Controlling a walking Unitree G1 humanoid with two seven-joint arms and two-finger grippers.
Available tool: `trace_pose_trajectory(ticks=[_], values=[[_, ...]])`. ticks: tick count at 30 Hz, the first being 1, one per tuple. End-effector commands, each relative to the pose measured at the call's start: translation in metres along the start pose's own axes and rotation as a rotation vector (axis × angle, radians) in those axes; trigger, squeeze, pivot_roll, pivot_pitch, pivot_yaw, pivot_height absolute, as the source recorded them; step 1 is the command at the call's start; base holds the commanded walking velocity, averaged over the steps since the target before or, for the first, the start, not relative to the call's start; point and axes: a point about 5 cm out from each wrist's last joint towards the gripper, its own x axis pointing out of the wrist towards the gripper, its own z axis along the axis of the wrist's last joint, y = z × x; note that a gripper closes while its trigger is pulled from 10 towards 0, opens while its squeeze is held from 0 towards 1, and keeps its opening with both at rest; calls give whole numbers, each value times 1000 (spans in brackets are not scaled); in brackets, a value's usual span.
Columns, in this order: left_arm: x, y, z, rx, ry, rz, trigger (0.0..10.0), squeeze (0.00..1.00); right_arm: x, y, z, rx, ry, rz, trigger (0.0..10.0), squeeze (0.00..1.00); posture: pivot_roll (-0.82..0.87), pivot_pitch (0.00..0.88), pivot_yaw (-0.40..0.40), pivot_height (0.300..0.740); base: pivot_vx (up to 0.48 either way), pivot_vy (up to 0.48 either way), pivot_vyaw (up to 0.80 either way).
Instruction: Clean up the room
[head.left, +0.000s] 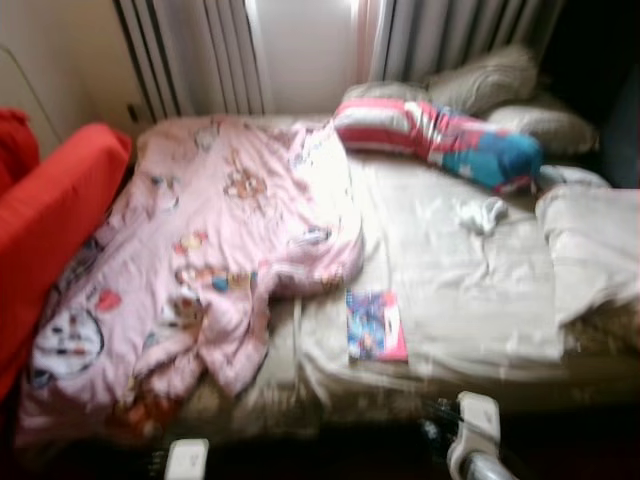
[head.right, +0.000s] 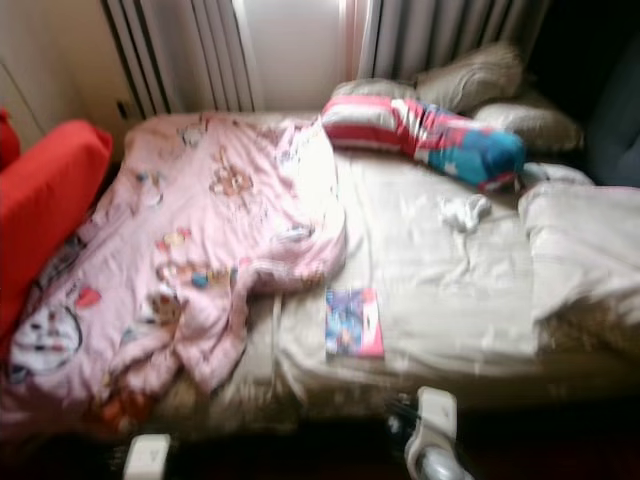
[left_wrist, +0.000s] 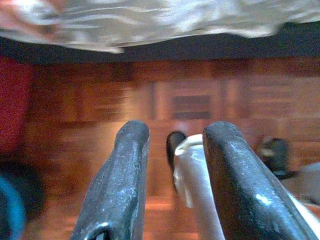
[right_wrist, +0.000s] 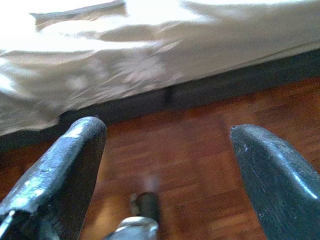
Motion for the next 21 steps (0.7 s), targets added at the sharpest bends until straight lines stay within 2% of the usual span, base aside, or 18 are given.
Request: trace_pose_trajectory(ticks=[1, 13, 21], values=[[-1, 9, -1, 12, 7, 25, 10000, 0, 1, 8, 4, 4, -8, 18, 10000, 0, -2, 0, -35, 740, 0, -322, 0], [0, 9, 0, 8, 7, 23, 10000, 0, 1, 8, 5, -22, -9, 24, 10000, 0, -1, 0, -35, 740, 0, -315, 0], [0, 9, 0, 8, 8, 23, 10000, 0, 1, 9, 6, -45, -15, 36, 10000, 0, -1, 0, -36, 740, 0, -308, 581]])
